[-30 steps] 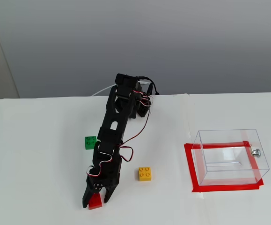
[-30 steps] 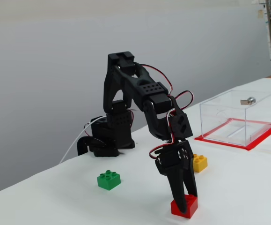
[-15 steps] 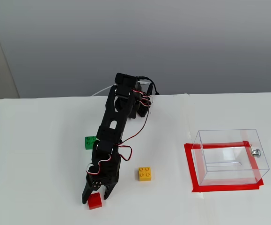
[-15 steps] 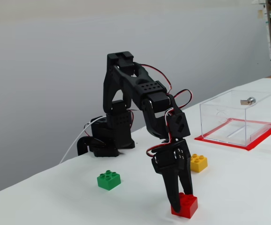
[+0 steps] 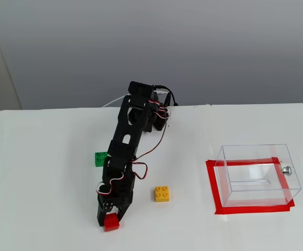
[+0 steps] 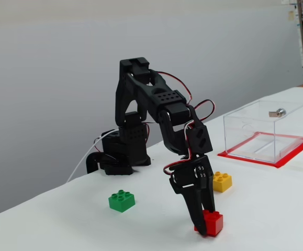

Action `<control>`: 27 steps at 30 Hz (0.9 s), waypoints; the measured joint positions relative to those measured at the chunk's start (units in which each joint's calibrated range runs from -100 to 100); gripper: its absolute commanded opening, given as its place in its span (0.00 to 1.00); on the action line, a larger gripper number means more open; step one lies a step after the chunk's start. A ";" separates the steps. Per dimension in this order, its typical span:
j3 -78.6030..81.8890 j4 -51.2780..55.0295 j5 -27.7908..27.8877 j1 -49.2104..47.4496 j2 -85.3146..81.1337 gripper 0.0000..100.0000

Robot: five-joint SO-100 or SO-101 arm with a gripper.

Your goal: Pick the red lego brick and place it into the transparent box

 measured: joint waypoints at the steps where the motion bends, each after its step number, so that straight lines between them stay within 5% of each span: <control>1: 0.00 0.00 0.00 0.00 0.00 0.16; 27: 9.80 1.89 -2.93 -5.13 -25.29 0.16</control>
